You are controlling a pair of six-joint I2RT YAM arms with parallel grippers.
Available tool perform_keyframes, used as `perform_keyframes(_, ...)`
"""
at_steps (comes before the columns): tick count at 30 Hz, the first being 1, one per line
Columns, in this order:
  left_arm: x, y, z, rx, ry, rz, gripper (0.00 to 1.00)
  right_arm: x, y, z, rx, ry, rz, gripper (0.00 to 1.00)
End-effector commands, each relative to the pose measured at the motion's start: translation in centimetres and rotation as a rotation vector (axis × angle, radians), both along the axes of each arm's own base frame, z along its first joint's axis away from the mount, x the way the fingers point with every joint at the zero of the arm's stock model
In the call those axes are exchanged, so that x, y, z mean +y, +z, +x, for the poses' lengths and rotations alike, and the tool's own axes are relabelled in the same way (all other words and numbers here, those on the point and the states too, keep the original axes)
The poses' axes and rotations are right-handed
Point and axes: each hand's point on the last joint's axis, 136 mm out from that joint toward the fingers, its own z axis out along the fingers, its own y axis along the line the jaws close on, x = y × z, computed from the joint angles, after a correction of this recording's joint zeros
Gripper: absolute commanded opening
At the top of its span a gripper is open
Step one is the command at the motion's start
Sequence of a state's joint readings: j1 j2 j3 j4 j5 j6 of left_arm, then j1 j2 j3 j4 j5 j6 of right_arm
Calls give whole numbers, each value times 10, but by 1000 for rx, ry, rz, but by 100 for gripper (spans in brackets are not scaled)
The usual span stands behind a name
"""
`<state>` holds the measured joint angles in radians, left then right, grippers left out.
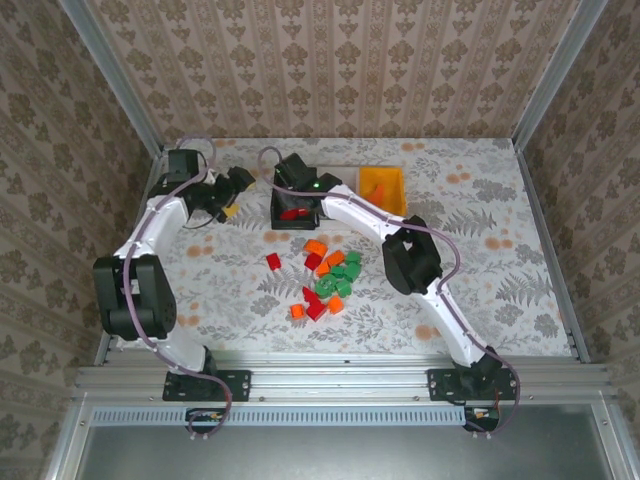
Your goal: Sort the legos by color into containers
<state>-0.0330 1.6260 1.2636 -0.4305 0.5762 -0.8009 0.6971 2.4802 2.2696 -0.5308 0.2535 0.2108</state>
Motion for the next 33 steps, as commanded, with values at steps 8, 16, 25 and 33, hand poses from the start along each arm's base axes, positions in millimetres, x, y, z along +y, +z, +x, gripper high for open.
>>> perform_keyframes(8, -10, -14, -13, 70, -62, 164, 82, -58, 64, -65, -66, -56, 120, 57)
perform_keyframes(16, -22, -25, -45, 123, -139, 421, 76, -134, 55, -138, -83, -129, 108, 57)
perform_keyframes(25, -45, -100, -92, 227, -207, 546, 73, -168, 33, -176, -104, -192, 193, 57)
perform_keyframes(33, -58, -138, -106, 305, -222, 653, 62, -184, 19, -178, -151, -268, 209, 57)
